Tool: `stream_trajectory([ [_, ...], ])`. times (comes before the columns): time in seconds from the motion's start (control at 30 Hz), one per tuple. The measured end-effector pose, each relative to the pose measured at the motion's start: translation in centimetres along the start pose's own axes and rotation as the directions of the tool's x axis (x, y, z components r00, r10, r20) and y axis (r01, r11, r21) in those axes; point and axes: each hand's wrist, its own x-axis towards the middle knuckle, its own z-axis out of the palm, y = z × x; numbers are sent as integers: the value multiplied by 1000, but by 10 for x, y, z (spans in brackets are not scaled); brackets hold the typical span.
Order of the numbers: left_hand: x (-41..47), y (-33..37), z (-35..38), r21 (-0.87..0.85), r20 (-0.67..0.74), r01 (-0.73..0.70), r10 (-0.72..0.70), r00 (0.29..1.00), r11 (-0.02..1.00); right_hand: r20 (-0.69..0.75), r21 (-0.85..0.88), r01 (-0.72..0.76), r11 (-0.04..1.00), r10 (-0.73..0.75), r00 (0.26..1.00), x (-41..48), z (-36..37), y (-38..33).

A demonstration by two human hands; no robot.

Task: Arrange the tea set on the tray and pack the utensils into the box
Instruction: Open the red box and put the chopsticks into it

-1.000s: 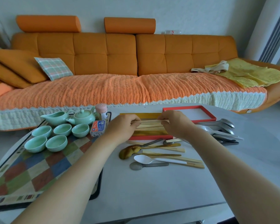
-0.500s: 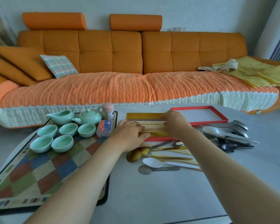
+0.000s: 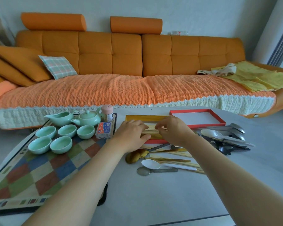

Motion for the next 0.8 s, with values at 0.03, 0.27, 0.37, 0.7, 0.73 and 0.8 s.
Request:
stream_trajectory([
  [0.03, -1, 3, -2, 2, -53, -27, 27, 998, 1000, -39, -6, 46, 999, -46, 998, -3, -4, -2],
  [0.27, -19, 40, -15, -168, -74, -120, 109, 991, 978, 252, 10, 39, 999, -40, 967, -34, -33, -19],
  [0.37, -28, 51, -12, -185, 38, -127, 136, 990, 974, 417, -20, 23, 1000, -13, 909, -53, -44, -19],
  [0.7, -36, 60, -12, -106, 162, -67, 84, 983, 992, 364, -37, -86, 996, 94, 927, -85, -48, -1],
  [0.73, -36, 60, -13, -97, 160, -62, 77, 984, 993, 339, -49, -79, 996, 91, 936, -85, -47, -1],
  [0.8, -36, 62, -14, -100, 148, -75, 89, 985, 992, 309, -72, -64, 995, 83, 947, -86, -47, -1],
])
